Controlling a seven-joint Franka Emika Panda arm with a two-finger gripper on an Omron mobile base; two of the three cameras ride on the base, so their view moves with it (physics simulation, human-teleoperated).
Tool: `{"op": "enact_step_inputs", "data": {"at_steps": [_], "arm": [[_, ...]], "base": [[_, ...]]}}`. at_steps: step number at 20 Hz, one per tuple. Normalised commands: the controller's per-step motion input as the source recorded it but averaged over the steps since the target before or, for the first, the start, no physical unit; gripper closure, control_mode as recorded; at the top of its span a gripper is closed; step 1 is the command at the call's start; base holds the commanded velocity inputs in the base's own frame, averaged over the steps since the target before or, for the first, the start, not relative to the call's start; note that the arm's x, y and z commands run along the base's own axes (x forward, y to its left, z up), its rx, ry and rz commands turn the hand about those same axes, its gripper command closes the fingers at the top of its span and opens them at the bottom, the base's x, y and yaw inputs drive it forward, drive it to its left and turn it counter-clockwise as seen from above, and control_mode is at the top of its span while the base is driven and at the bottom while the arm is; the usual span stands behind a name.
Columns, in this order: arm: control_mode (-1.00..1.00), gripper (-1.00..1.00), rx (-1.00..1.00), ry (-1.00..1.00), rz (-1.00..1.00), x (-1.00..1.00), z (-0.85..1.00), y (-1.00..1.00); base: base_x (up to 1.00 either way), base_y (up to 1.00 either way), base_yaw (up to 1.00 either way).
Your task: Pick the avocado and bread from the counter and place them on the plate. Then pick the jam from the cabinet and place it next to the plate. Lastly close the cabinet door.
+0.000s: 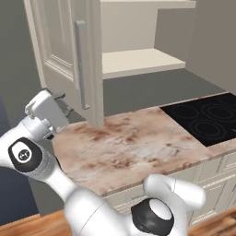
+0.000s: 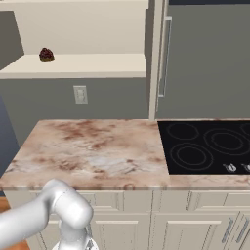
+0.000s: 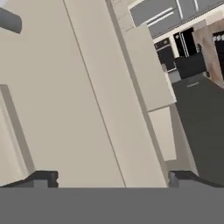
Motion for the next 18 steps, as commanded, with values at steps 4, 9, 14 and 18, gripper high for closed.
{"op": "enact_step_inputs", "data": {"at_steps": [4, 9, 14, 18], "arm": [[-1.0, -1.0, 0.21, -0.09, 0.0, -0.25, 0.59, -0.65], [-1.0, -1.0, 0.18, -0.03, 0.01, -0.26, 0.67, -0.59], [-1.0, -1.0, 0.14, 0.07, 0.03, -0.21, 0.62, -0.52], [-1.0, -1.0, 0.1, 0.31, 0.01, -0.11, 0.6, -0.46]], "base": [[0.0, 0.0, 0.0], [0.0, 0.0, 0.0], [0.0, 0.0, 0.0], [0.0, 0.0, 0.0]]}}
